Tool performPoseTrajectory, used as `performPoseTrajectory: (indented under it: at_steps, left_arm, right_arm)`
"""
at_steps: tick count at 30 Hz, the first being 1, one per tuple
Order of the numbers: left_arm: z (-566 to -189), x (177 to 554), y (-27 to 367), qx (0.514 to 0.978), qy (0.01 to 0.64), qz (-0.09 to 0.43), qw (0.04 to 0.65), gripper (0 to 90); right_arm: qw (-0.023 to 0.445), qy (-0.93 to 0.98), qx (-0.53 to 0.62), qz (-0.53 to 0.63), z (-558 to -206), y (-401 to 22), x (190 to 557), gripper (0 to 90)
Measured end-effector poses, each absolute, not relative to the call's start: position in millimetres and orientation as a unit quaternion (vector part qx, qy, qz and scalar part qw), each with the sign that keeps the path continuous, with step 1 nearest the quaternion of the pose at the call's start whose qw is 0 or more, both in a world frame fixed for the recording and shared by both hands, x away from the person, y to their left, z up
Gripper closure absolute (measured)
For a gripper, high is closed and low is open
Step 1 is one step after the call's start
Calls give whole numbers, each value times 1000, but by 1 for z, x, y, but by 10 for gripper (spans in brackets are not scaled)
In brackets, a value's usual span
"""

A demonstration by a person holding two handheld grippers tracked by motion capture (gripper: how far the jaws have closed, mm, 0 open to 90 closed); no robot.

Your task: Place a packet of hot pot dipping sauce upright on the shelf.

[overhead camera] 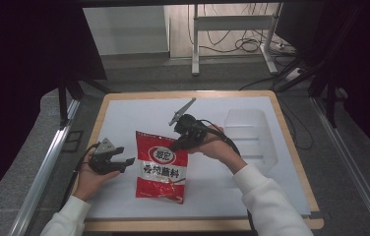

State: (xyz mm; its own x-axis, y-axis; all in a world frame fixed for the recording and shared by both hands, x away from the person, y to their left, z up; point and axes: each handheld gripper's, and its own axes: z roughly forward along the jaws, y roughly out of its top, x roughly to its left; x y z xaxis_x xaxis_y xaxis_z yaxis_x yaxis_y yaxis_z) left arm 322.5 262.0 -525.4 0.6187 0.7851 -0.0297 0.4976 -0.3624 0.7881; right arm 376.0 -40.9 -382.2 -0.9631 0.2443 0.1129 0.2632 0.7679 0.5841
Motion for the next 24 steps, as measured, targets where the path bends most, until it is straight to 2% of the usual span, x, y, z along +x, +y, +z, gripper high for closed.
performPoseTrajectory:
  at_steps: [9,24]
  left_arm:
    - [-526,324,268,796,411,166,413,339]
    - [-528,325,265,803,405,170,403,340]
  right_arm:
    - [-12,-938,-112,-328,-350,-42,359,889]
    - [-45,-930,-135,-340,-321,-71,368,889]
